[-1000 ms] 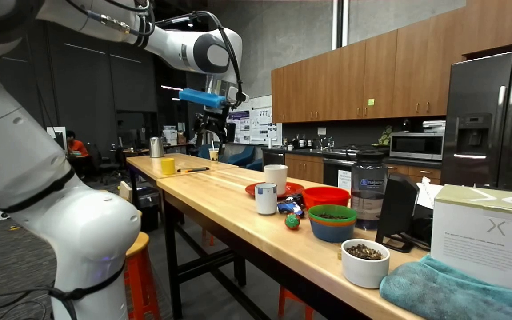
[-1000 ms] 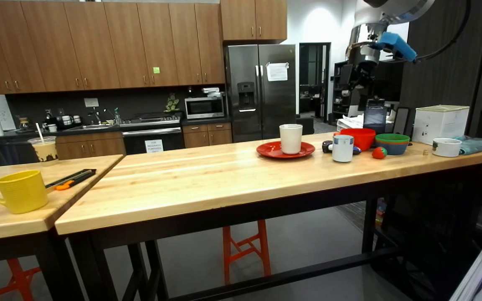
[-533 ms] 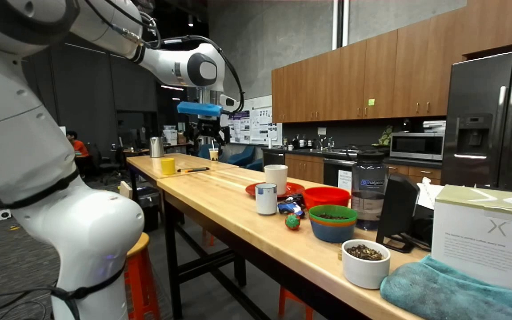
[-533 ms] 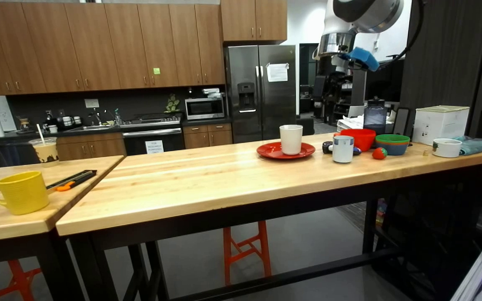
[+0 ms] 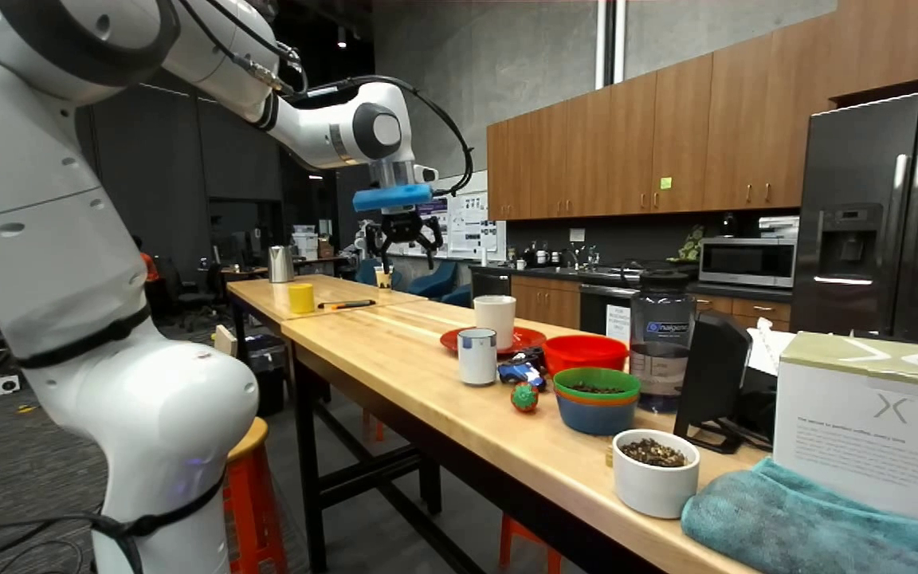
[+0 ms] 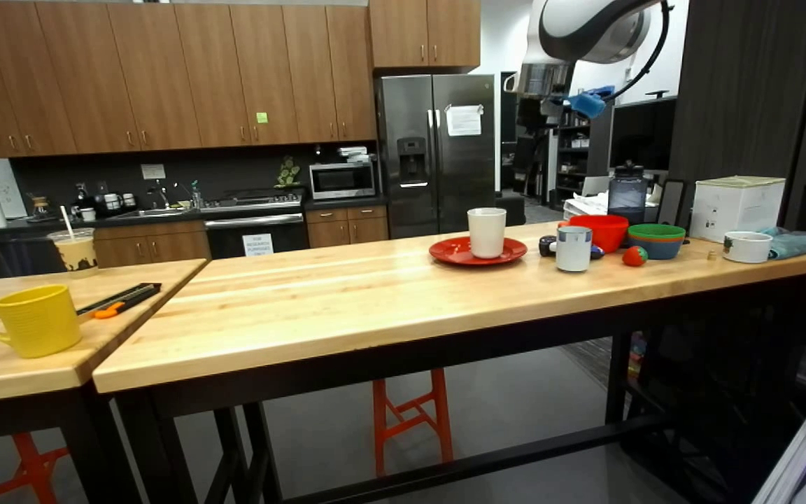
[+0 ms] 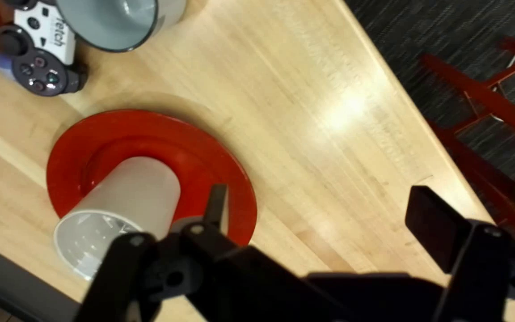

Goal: Remove the cup from the plate

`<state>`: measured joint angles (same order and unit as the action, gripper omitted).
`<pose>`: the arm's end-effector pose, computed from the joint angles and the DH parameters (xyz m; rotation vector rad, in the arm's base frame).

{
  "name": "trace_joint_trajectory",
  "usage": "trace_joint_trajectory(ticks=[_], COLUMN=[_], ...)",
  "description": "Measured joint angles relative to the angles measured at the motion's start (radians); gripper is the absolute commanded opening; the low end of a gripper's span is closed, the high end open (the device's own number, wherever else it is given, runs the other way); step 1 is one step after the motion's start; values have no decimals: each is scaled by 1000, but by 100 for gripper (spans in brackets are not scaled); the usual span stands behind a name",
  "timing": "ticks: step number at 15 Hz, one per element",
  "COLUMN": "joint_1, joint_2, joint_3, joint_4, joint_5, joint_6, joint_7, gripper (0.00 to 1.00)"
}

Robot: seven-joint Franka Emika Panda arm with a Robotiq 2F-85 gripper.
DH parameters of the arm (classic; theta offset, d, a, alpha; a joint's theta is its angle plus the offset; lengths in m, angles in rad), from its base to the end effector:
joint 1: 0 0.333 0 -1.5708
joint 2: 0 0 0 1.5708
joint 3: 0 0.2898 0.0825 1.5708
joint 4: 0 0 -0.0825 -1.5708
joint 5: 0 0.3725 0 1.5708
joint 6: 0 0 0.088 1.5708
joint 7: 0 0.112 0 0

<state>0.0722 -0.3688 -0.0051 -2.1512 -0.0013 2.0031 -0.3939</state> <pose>0.4634 0.0308 0.5455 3.0061 0.7063 0.3377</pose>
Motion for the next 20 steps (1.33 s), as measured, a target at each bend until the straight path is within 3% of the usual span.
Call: trace_joint_trajectory(ticks=[5, 10, 20], joint_1=[-5, -22, -20], joint_2=[32, 36, 39], joint_3=[-27, -50, -51], joint_4=[-18, -128, -153], joint_5=[-37, -40, -40], joint_6=[129, 234, 255], joint_7=[-46, -50, -49], gripper=[100, 100, 100])
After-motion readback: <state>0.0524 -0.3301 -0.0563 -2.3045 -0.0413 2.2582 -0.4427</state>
